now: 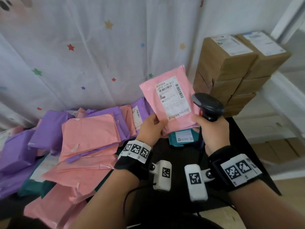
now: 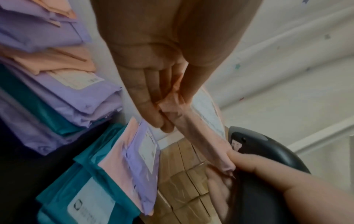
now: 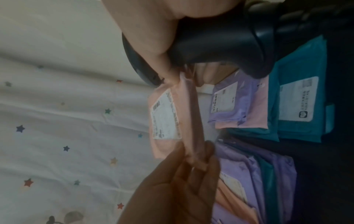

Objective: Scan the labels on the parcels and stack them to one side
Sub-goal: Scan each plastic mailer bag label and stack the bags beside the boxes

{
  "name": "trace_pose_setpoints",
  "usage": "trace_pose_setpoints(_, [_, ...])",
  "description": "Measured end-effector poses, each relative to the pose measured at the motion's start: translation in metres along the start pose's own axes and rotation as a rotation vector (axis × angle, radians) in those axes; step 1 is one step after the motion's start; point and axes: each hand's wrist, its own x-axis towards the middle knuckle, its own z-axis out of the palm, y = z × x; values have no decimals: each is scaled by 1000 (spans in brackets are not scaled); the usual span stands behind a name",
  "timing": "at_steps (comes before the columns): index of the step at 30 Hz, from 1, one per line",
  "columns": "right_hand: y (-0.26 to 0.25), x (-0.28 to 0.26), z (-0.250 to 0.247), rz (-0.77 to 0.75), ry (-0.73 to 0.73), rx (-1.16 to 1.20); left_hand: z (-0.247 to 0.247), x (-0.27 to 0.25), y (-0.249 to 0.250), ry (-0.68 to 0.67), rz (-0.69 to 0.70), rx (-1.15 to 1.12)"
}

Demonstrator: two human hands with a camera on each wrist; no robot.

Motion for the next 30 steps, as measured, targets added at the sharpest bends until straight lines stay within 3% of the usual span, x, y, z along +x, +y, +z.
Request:
trace_pose_setpoints(6, [2, -3, 2, -49, -16, -127, -19, 11, -6, 153, 156, 113])
trace_pose_setpoints(11, [-4, -15, 9, -101, -174, -202, -28, 17, -16, 245, 209, 336])
trace_pose_setpoints(19, [-9, -26, 18, -90, -297, -255, -32, 16, -28, 250, 201, 351])
trace_pose_setpoints(30, [-6, -22, 16, -71, -292, -293, -33, 20, -32, 264, 176, 411])
